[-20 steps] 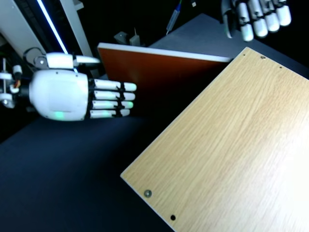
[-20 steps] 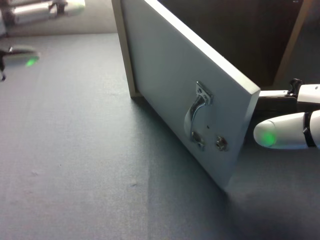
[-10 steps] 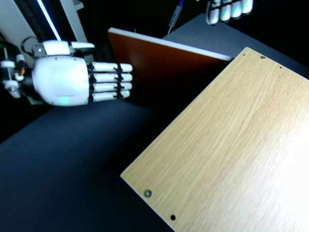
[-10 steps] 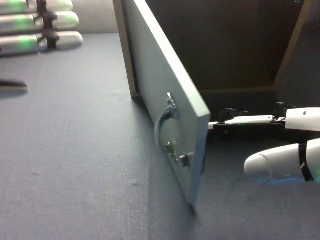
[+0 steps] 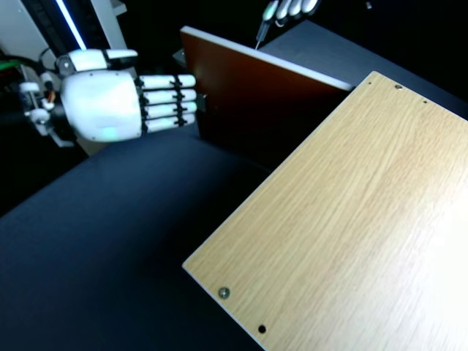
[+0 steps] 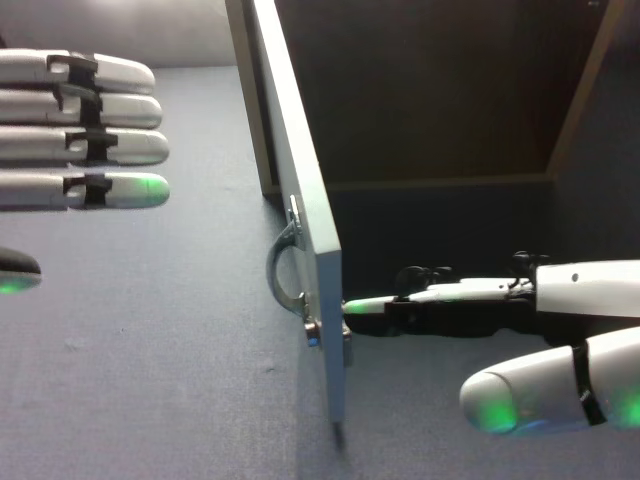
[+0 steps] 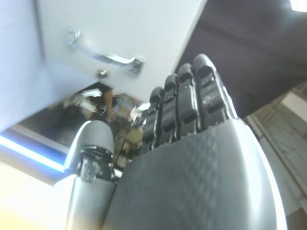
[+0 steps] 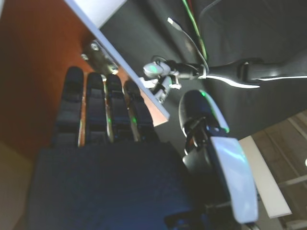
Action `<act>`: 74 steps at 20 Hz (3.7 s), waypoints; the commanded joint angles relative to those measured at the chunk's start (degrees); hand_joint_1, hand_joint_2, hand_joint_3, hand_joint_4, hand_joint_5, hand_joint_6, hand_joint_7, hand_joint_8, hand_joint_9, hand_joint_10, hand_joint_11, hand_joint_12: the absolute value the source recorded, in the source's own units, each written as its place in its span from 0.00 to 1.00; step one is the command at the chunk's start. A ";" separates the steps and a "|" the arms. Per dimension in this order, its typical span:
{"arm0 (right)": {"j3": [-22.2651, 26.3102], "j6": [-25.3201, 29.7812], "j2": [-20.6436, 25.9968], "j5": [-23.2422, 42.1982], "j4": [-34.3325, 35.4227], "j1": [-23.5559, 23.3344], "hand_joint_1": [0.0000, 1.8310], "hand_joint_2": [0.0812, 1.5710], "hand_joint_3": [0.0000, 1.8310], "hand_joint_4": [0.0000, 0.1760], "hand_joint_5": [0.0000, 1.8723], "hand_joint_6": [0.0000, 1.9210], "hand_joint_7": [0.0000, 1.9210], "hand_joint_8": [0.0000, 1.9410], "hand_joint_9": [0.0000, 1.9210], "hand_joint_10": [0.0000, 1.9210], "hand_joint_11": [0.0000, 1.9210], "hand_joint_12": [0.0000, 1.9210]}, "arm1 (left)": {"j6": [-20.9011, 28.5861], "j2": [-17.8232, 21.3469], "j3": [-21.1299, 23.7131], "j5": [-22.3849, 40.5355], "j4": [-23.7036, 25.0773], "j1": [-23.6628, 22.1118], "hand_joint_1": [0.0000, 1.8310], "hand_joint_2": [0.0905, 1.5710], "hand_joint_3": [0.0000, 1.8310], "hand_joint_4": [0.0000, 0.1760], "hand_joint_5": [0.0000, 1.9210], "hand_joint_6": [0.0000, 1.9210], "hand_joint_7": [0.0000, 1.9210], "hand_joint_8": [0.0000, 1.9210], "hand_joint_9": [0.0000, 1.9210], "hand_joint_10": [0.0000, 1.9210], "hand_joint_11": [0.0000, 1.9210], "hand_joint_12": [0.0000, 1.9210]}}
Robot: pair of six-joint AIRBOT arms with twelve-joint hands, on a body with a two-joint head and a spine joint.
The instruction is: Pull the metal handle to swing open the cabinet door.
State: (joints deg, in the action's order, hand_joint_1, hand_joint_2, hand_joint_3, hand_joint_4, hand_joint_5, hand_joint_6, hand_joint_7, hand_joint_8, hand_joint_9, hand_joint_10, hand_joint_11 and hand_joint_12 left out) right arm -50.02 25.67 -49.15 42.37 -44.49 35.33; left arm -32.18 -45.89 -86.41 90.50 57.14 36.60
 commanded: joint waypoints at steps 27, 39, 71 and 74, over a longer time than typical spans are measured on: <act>1.27 -11.86 -7.86 3.26 8.95 -2.12 0.00 0.98 0.00 0.00 0.04 0.00 0.06 0.00 0.05 0.00 0.00 0.18 | -0.25 -3.73 -6.93 5.64 -10.60 8.87 0.00 1.00 0.01 0.00 0.04 0.00 0.05 0.00 0.04 0.00 0.00 0.16; 2.73 -15.43 -8.53 3.01 9.35 -2.11 0.00 0.99 0.00 0.00 0.03 0.00 0.05 0.00 0.04 0.00 0.00 0.16 | -0.25 -3.71 -7.15 1.93 -12.94 8.85 0.00 1.00 0.01 0.00 0.04 0.00 0.06 0.00 0.05 0.00 0.00 0.15; -9.23 -15.42 -2.59 -1.07 9.85 -6.38 0.00 0.99 0.00 0.00 0.03 0.00 0.04 0.00 0.03 0.00 0.00 0.13 | 10.97 -19.00 -45.39 3.19 -51.07 39.62 0.00 1.00 0.01 0.00 0.04 0.00 0.05 0.00 0.04 0.00 0.00 0.14; -10.95 -15.42 -2.99 -1.91 9.85 -8.47 0.00 0.99 0.00 0.00 0.03 0.00 0.04 0.00 0.03 0.00 0.00 0.14 | 10.98 -19.31 -45.16 3.79 -53.10 42.68 0.00 1.00 0.01 0.00 0.04 0.00 0.05 0.00 0.04 0.00 0.00 0.14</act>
State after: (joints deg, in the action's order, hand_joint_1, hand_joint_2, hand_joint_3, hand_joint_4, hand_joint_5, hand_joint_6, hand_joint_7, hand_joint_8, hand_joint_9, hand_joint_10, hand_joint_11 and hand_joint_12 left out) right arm -61.21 9.98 -52.29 34.63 -37.10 27.31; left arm -21.04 -64.95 -131.33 90.70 9.26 79.40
